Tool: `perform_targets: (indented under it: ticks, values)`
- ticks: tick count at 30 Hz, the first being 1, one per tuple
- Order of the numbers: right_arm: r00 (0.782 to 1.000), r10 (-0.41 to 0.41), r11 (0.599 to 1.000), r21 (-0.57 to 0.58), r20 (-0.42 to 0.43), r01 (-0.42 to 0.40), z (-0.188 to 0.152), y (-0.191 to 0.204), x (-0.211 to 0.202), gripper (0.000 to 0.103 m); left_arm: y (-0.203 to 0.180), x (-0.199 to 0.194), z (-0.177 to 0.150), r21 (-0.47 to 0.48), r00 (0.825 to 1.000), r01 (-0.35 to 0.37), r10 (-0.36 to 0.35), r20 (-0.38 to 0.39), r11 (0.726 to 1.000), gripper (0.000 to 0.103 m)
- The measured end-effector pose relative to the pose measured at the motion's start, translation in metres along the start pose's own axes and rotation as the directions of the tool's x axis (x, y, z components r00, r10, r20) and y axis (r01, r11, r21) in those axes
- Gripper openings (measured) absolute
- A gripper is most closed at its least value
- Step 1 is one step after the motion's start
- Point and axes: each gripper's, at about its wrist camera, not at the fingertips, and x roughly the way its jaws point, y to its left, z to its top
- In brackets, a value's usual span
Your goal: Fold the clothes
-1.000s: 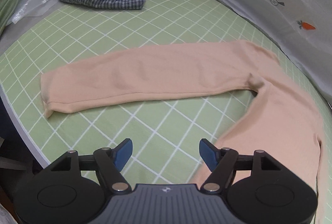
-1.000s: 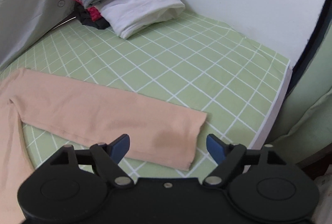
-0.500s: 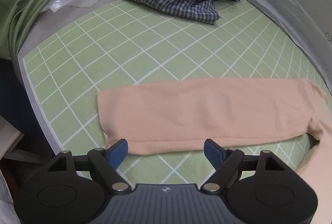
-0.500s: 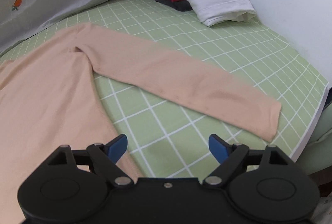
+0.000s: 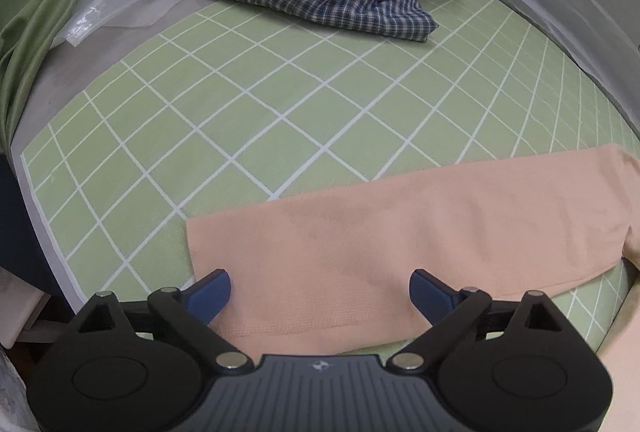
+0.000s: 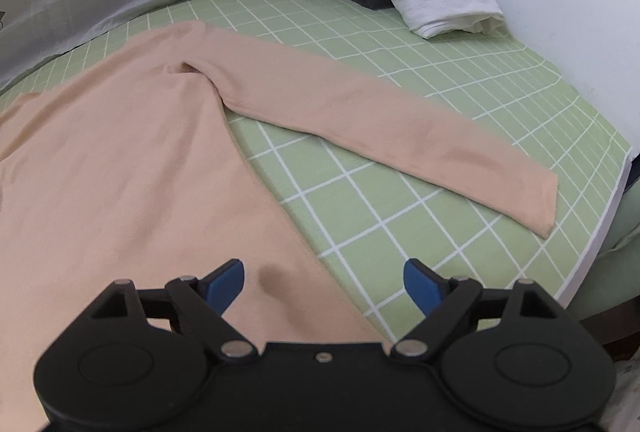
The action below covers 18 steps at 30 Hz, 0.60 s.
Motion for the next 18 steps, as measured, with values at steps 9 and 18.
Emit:
perform_targets:
  ticks: [9, 18]
  values:
    - [1.0, 0.003, 0.999, -0.041, 0.004, -0.003, 0.002, 0.009, -0.004, 0.088, -0.011, 0.006, -0.003, 0.068, 0.999, -0.054, 0.053, 0.01, 0.996, 0.102]
    - [1.0, 0.006, 0.997, -0.081, -0.011, -0.006, 0.004, 0.008, -0.002, 0.088, -0.021, -0.007, -0.01, 0.053, 0.995, -0.061, 0.056, 0.081, 0.997, 0.058]
